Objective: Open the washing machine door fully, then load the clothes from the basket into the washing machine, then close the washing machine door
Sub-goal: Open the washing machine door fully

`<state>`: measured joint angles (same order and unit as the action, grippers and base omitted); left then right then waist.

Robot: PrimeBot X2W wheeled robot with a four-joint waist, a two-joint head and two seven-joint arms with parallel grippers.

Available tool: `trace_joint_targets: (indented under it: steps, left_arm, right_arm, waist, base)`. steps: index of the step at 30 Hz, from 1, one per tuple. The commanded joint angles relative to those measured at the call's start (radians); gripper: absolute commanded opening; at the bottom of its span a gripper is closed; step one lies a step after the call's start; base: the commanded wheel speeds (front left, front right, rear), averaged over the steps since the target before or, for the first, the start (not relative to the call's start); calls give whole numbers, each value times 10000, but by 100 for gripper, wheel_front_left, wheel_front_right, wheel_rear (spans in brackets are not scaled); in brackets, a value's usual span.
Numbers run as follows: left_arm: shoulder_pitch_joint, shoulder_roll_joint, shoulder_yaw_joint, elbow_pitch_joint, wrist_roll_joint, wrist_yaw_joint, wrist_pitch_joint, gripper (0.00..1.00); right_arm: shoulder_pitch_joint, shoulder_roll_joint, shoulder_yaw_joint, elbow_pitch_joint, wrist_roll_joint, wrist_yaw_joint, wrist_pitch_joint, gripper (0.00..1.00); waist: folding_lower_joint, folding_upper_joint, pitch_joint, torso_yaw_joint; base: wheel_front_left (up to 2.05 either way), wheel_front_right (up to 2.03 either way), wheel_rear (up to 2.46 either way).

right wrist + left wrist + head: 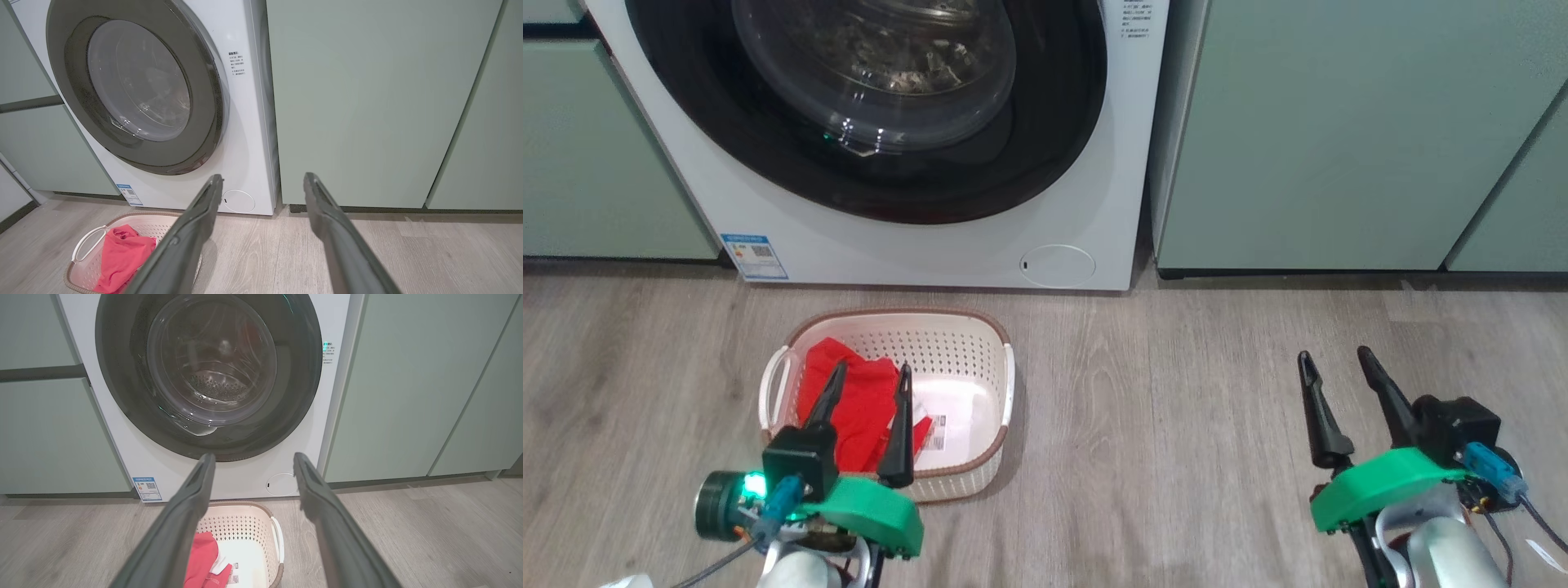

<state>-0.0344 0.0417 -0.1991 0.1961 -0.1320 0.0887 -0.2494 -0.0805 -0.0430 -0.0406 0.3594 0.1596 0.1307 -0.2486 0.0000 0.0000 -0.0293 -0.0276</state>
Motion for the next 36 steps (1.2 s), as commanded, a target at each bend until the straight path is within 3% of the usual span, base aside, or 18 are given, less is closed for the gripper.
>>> trace_joint_targets:
  steps: [1, 6, 13, 17, 28, 36]
  left_arm:
    - [-316, 85, 254, -394, 69, 39, -124, 100]
    - [-365, 85, 249, -463, 130, 41, -124, 100]
    - [-758, 85, 212, -665, 193, -48, -124, 100]
    - [-1248, 85, 152, -803, 317, -157, -124, 100]
    - [-2678, 85, 89, -1172, 133, -420, -124, 100]
    - [-3255, 85, 56, -1331, -142, -386, -124, 100]
  right_arm:
    - [-508, -72, 198, -320, 90, 0, -132, 0]
    - [-584, -72, 196, -405, 350, 0, -132, 0]
    - [-1425, -72, 309, -299, 1794, 0, -126, 0]
    - [-2593, -72, 427, -325, 3592, 0, 256, 0]
    - [-7018, -742, 182, -328, 7469, 0, 3499, 0]
    - [-10140, -1047, -768, 1364, 8482, 0, 5055, 0]
  waist:
    - [0, 0, 72, 16]
    - [0, 0, 392, 72]
    - [0, 0, 1443, 241]
    - [0, 0, 2322, 436]
    - [0, 0, 4550, 985]
    - [0, 0, 5440, 1466]
  base:
    - [0, 0, 0]
    - [0, 0, 0]
    - [0, 0, 0]
    - [0, 0, 0]
    - [0, 0, 0]
    - [0, 0, 0]
